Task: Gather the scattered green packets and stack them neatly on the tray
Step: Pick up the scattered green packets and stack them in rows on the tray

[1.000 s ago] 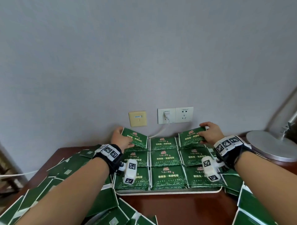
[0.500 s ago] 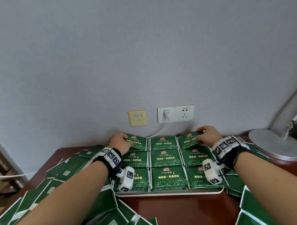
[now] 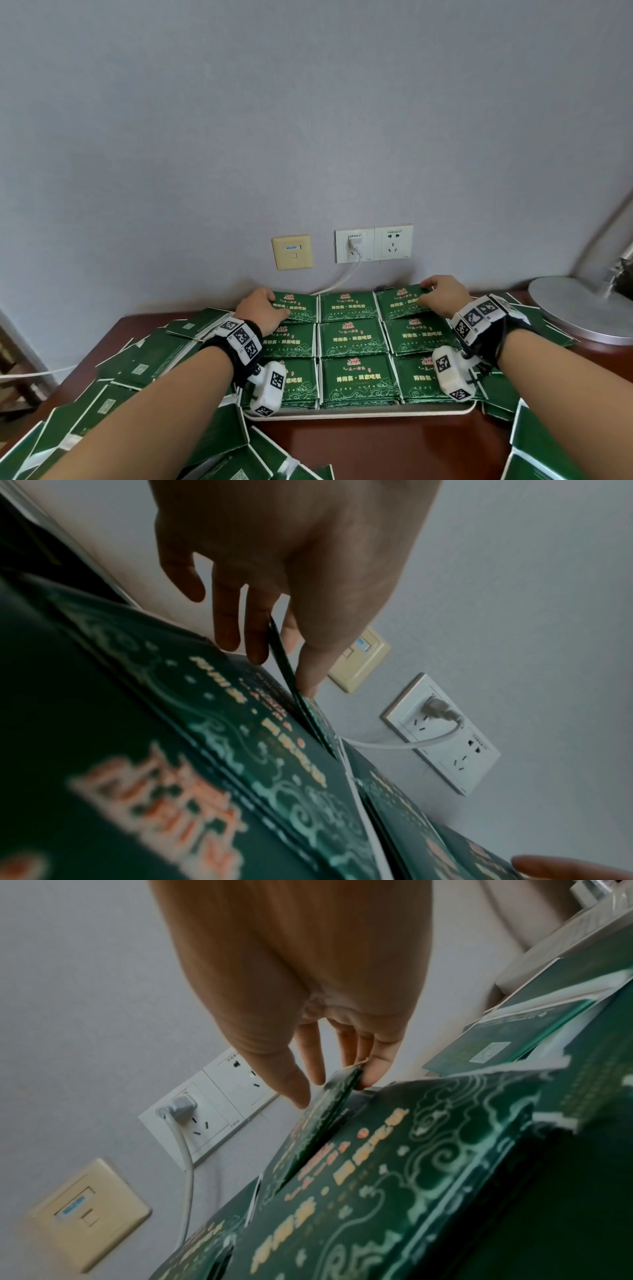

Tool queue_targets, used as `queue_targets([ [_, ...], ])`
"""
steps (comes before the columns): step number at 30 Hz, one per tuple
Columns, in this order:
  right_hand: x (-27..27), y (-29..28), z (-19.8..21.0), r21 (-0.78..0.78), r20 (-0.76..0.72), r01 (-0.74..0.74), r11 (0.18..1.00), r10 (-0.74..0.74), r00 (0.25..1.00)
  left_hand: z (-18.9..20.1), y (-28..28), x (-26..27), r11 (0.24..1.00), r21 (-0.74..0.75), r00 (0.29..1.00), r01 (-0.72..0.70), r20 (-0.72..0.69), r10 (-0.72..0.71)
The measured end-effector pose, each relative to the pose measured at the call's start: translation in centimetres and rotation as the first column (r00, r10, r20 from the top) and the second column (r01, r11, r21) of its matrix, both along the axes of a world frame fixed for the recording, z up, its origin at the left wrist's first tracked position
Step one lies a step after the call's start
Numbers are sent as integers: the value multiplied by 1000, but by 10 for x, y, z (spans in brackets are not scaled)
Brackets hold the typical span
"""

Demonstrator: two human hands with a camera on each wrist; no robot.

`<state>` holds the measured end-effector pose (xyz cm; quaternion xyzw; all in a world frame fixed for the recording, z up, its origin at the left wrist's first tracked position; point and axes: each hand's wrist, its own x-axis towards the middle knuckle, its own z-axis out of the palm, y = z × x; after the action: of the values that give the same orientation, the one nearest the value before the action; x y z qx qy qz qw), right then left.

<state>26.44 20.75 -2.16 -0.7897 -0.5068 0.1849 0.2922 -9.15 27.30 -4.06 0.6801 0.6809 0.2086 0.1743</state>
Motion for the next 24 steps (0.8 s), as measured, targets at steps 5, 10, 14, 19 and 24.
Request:
queue_targets([
  [5, -4, -5, 1, -12, 40, -30, 999, 30, 999, 1, -1, 1, 1000, -13, 999, 17, -49, -18],
  [10, -6, -7, 0, -22, 36, -50, 999, 50, 998, 0, 0, 1, 1000, -27, 998, -1, -59, 0],
  [14, -6, -6, -1, -21, 27, -53, 998, 53, 998, 1, 0, 2, 999, -34, 999, -9, -51, 7],
  [19, -8, -7, -3, -11, 49, -66, 998, 67, 997, 5, -3, 4, 999, -12, 992, -40, -122, 39],
  [24, -15, -9, -2, -29, 169, -159, 987, 162, 972, 14, -12, 11, 997, -67, 983, 33, -179, -44],
])
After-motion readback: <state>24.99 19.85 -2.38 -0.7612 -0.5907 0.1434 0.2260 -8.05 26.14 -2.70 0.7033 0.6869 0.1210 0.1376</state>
